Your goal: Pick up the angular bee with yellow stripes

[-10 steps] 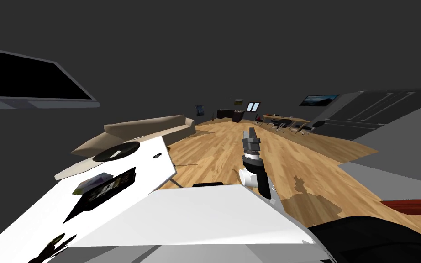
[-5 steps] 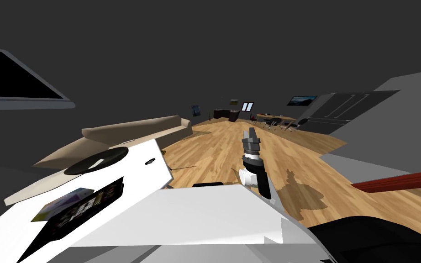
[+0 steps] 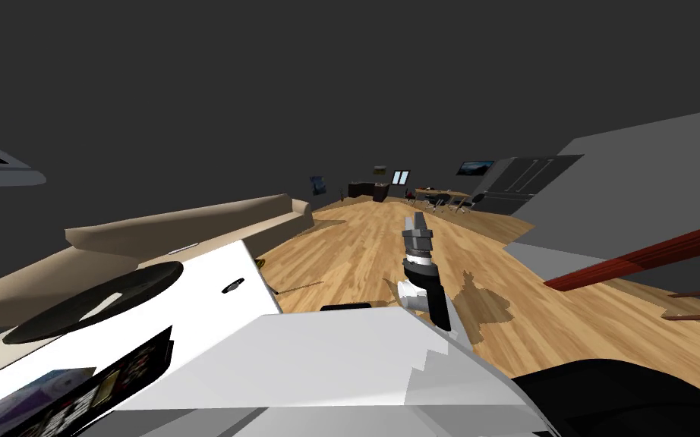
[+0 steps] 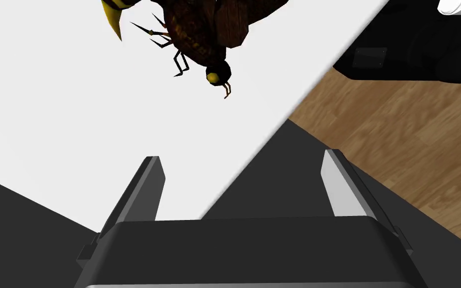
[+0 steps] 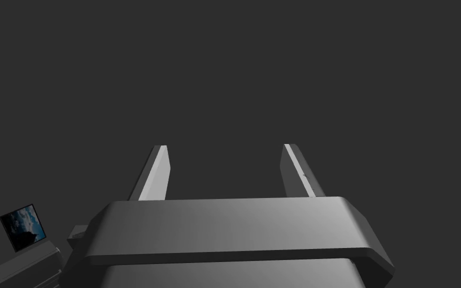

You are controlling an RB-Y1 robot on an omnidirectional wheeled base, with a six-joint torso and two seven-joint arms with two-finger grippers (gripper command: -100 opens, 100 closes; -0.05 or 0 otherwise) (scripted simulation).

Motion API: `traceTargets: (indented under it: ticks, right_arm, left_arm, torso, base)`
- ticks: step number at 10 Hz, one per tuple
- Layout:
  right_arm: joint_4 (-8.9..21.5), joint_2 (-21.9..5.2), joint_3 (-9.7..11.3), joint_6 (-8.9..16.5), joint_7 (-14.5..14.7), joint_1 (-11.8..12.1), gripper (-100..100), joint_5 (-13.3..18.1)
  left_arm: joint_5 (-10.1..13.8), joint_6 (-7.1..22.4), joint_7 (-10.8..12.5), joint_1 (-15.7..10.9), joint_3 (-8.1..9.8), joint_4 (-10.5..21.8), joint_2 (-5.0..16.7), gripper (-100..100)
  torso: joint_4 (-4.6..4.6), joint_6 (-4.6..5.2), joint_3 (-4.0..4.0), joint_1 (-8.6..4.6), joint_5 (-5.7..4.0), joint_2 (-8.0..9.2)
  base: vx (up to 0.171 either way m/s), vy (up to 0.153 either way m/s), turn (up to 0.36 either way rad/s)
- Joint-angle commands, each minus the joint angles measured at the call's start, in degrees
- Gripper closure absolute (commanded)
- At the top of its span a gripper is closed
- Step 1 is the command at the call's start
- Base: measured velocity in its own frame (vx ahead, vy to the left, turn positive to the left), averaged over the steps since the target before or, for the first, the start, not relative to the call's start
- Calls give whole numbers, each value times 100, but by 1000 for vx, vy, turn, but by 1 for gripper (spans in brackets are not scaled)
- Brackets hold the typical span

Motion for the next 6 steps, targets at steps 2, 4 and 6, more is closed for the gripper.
traceTargets:
  ticks: [2, 4, 6]
  right_arm:
    - [0, 0, 0, 0, 0, 0, 0, 0]
    - [0, 1, 0, 0, 0, 0, 0, 0]
    - [0, 1, 0, 0, 0, -1, 0, 0]
  left_arm:
    - [107, 27, -11, 48, 24, -32, 60, -100]
    - [-55, -3, 33, -93, 12, 11, -37, -100]
    - [-285, -46, 94, -283, -10, 76, -176, -100]
  torso:
    - [-2, -2, -4, -6, -1, -6]
    - [6, -7, 17, -35, -8, 29]
    - [10, -8, 23, -34, -7, 39]
  base:
    - [88, 57, -83]
    - [10, 11, 3]
    - [9, 24, 7]
